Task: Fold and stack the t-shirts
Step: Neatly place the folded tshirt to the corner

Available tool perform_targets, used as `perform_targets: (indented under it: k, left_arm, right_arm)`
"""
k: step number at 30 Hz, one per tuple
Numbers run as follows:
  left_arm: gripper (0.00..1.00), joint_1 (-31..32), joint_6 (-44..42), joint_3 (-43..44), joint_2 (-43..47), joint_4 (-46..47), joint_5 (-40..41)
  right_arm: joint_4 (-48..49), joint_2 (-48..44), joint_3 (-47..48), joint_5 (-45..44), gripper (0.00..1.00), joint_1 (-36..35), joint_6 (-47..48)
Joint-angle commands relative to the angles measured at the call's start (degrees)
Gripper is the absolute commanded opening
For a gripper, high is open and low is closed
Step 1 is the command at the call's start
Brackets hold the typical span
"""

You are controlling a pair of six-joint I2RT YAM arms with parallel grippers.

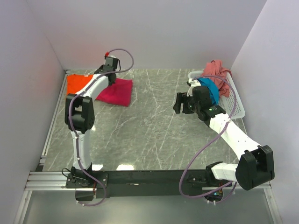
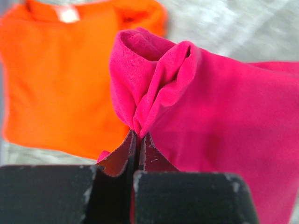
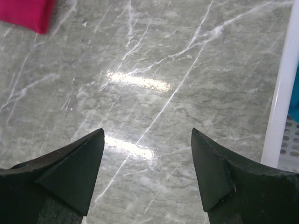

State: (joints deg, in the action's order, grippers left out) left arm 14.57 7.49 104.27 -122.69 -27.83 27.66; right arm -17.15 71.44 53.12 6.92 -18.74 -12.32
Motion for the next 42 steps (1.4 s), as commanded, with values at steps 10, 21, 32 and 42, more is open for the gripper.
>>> perform_targets:
  k: [10,21,32,42]
  left_arm:
    - [0.01,-4.37,-13.55,8.48,2.99,5.60,5.65]
    - [0.01,-8.24,-14.25,10.61,6.15,4.19,1.17]
    - [0.00,-18.25,-9.60,9.64,0.09,8.14,-0.86]
    - [0.99,-25.29,3.84,17.68,-7.29,2.11,0.47]
  right_arm:
    - [2.12,1.25,1.02,-3.40,0.81,0.29,0.89]
    - [2.11,1.51,1.28,-3.40,0.81,0.37,0.45]
    - [2.56,3.26,1.63,-3.14,0.81,0.29,0.63]
    - [1.42,4.59,2.42,-2.96,0.81,0.37,0.45]
